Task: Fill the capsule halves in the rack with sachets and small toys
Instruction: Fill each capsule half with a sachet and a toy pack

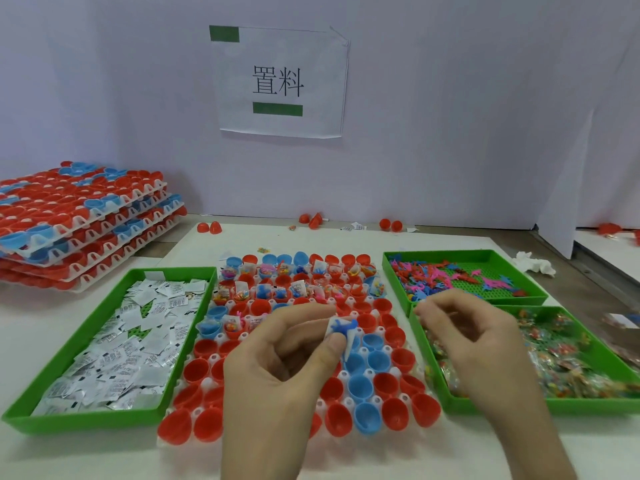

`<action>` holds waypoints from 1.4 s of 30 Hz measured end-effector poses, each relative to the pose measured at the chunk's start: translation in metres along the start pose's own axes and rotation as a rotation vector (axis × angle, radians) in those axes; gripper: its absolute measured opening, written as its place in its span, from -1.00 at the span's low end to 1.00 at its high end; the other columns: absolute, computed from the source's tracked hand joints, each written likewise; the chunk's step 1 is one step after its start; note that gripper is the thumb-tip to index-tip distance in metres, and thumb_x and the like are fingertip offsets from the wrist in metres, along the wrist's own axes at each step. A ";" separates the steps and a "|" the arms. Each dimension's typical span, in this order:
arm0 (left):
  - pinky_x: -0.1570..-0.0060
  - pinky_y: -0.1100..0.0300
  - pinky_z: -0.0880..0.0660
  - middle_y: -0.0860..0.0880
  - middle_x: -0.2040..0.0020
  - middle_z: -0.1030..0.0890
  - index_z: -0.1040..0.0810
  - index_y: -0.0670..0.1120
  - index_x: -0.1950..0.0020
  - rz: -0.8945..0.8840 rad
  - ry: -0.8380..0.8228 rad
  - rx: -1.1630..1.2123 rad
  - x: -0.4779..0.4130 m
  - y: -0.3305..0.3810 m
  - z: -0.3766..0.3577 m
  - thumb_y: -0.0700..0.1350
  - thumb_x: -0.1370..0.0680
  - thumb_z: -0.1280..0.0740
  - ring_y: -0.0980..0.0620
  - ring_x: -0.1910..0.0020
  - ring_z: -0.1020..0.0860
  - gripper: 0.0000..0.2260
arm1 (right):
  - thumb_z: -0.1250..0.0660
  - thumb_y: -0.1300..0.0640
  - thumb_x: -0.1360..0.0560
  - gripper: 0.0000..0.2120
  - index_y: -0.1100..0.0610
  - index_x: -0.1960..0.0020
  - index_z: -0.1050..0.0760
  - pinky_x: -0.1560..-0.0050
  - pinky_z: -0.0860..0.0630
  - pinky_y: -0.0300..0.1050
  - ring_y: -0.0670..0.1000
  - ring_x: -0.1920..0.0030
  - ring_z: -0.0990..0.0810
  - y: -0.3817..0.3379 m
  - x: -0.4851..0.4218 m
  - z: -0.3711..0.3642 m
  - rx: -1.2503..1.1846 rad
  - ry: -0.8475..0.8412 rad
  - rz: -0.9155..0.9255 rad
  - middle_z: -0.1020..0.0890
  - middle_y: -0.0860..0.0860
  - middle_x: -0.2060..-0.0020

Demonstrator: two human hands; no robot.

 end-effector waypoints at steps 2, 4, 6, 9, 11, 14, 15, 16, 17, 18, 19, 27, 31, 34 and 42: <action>0.24 0.43 -0.55 0.00 0.23 -0.74 -0.71 0.16 0.14 -0.001 0.017 0.000 -0.001 -0.001 0.004 -0.16 -0.29 -0.48 0.12 0.21 -0.70 -0.75 | -0.45 0.10 -0.50 -0.86 -0.12 0.18 -0.63 0.18 -0.54 -0.14 -0.15 0.22 -0.61 0.030 -0.005 0.017 0.195 0.052 -0.107 -0.67 -0.16 0.26; 0.23 0.41 -0.56 -0.01 0.22 -0.74 -0.71 0.15 0.14 0.002 0.025 -0.018 -0.001 -0.003 0.006 -0.19 -0.31 -0.49 0.10 0.20 -0.70 -0.75 | -0.47 0.15 -0.49 -0.81 -0.15 0.12 -0.61 0.01 -0.57 0.02 -0.05 0.08 -0.63 0.054 -0.006 0.021 0.344 -0.021 -0.227 -0.67 -0.14 0.14; 0.21 0.38 -0.57 -0.02 0.22 -0.74 -0.70 0.14 0.13 0.011 0.019 -0.044 -0.002 -0.007 0.006 -0.28 -0.37 -0.49 0.08 0.18 -0.71 -0.70 | -0.50 0.19 -0.46 -0.72 -0.21 0.14 -0.59 -0.01 -0.59 0.06 -0.04 0.10 -0.63 0.067 -0.005 0.016 0.435 -0.096 -0.271 -0.67 -0.15 0.18; 0.21 0.38 -0.57 0.00 0.21 -0.74 -0.70 0.15 0.12 0.027 0.006 -0.069 -0.001 -0.010 0.003 -0.31 -0.40 -0.49 0.11 0.16 -0.70 -0.68 | -0.49 0.23 -0.44 -0.71 -0.19 0.21 -0.65 0.14 -0.63 0.05 -0.07 0.24 -0.64 0.074 -0.006 0.011 0.418 -0.082 -0.295 -0.68 -0.15 0.31; 0.22 0.39 -0.55 0.01 0.21 -0.74 -0.69 0.17 0.13 0.031 -0.001 -0.075 0.000 -0.009 0.002 -0.30 -0.40 -0.49 0.12 0.16 -0.70 -0.68 | -0.49 0.22 -0.45 -0.73 -0.16 0.23 -0.66 0.20 -0.64 0.05 -0.08 0.27 -0.64 0.075 -0.006 0.012 0.392 -0.031 -0.298 -0.68 -0.17 0.33; 0.23 0.41 -0.55 0.00 0.22 -0.74 -0.70 0.17 0.13 0.039 -0.008 -0.065 0.000 -0.008 0.000 -0.31 -0.41 -0.48 0.12 0.18 -0.70 -0.66 | -0.51 0.24 -0.45 -0.71 -0.16 0.26 -0.65 0.23 -0.57 -0.08 -0.11 0.26 -0.63 0.073 -0.007 0.015 0.339 0.062 -0.262 -0.68 -0.19 0.34; 0.23 0.41 -0.55 -0.01 0.22 -0.74 -0.70 0.17 0.13 0.044 -0.015 -0.057 0.000 -0.008 0.000 -0.32 -0.41 -0.48 0.12 0.18 -0.70 -0.66 | -0.52 0.25 -0.44 -0.71 -0.15 0.26 -0.64 0.23 -0.55 -0.11 -0.12 0.26 -0.63 0.071 -0.007 0.016 0.323 0.090 -0.246 -0.67 -0.19 0.34; 0.23 0.41 -0.55 -0.02 0.22 -0.74 -0.70 0.17 0.12 0.047 -0.023 -0.050 0.000 -0.008 -0.001 -0.32 -0.40 -0.48 0.12 0.18 -0.70 -0.66 | -0.52 0.25 -0.43 -0.71 -0.14 0.26 -0.64 0.23 -0.53 -0.13 -0.14 0.26 -0.63 0.069 -0.006 0.016 0.308 0.119 -0.232 -0.67 -0.21 0.35; 0.23 0.42 -0.55 -0.02 0.22 -0.74 -0.70 0.17 0.11 0.047 -0.029 -0.045 0.000 -0.007 -0.002 -0.31 -0.40 -0.48 0.11 0.18 -0.70 -0.66 | -0.53 0.26 -0.42 -0.72 -0.12 0.27 -0.64 0.25 -0.52 -0.16 -0.18 0.29 -0.62 0.068 -0.005 0.016 0.291 0.149 -0.223 -0.66 -0.23 0.36; 0.24 0.42 -0.55 -0.02 0.22 -0.74 -0.70 0.17 0.11 0.046 -0.034 -0.037 0.000 -0.007 -0.002 -0.29 -0.38 -0.49 0.11 0.18 -0.71 -0.68 | -0.53 0.27 -0.41 -0.72 -0.11 0.27 -0.64 0.29 -0.50 -0.22 -0.19 0.31 -0.62 0.066 -0.005 0.017 0.269 0.181 -0.214 -0.65 -0.26 0.36; 0.23 0.42 -0.55 -0.02 0.22 -0.74 -0.70 0.17 0.10 0.045 -0.037 -0.027 0.001 -0.007 -0.003 -0.25 -0.36 -0.50 0.11 0.18 -0.71 -0.70 | -0.53 0.27 -0.41 -0.73 -0.09 0.27 -0.64 0.34 -0.48 -0.30 -0.21 0.31 -0.61 0.064 -0.004 0.018 0.243 0.214 -0.203 -0.64 -0.30 0.35; 0.20 0.41 -0.56 0.01 0.20 -0.74 -0.70 0.22 0.08 0.046 -0.068 -0.002 0.001 -0.006 -0.005 -0.12 -0.27 -0.48 0.11 0.16 -0.71 -0.69 | -0.55 0.31 -0.39 -0.79 0.02 0.22 -0.65 0.28 -0.50 -0.46 -0.19 0.28 -0.64 0.058 -0.002 0.025 0.077 0.379 -0.091 -0.67 -0.13 0.37; 0.20 0.41 -0.56 0.02 0.20 -0.74 -0.69 0.24 0.08 0.047 -0.077 -0.007 0.001 -0.006 -0.005 -0.10 -0.25 -0.48 0.12 0.16 -0.71 -0.68 | -0.52 0.33 -0.41 -0.76 -0.02 0.19 -0.65 0.20 -0.55 -0.40 -0.14 0.23 -0.66 0.047 -0.003 0.019 0.032 0.353 -0.021 -0.68 -0.18 0.29; 0.22 0.43 -0.55 0.02 0.21 -0.74 -0.69 0.25 0.10 0.048 -0.084 -0.012 0.001 -0.005 -0.007 -0.11 -0.25 -0.48 0.13 0.17 -0.71 -0.68 | -0.48 0.34 -0.44 -0.72 -0.06 0.18 -0.64 0.13 -0.61 -0.25 -0.14 0.21 -0.67 0.038 -0.003 0.013 0.006 0.304 -0.016 -0.69 -0.17 0.24; 0.22 0.40 -0.56 0.03 0.20 -0.74 -0.70 0.21 0.09 0.033 -0.066 -0.012 0.003 -0.002 -0.014 -0.12 -0.23 -0.49 0.12 0.17 -0.71 -0.68 | -0.44 0.40 -0.45 -0.61 -0.08 -0.02 -0.70 0.13 -0.60 -0.32 -0.04 0.18 -0.70 -0.019 0.010 -0.017 -0.354 -0.031 0.090 -0.68 0.01 0.20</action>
Point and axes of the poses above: each hand's wrist, its own x-axis away from the middle knuckle, its own z-axis out of the back of the hand, y = z × x, the point moved 4 cm from there along -x, towards the middle knuckle
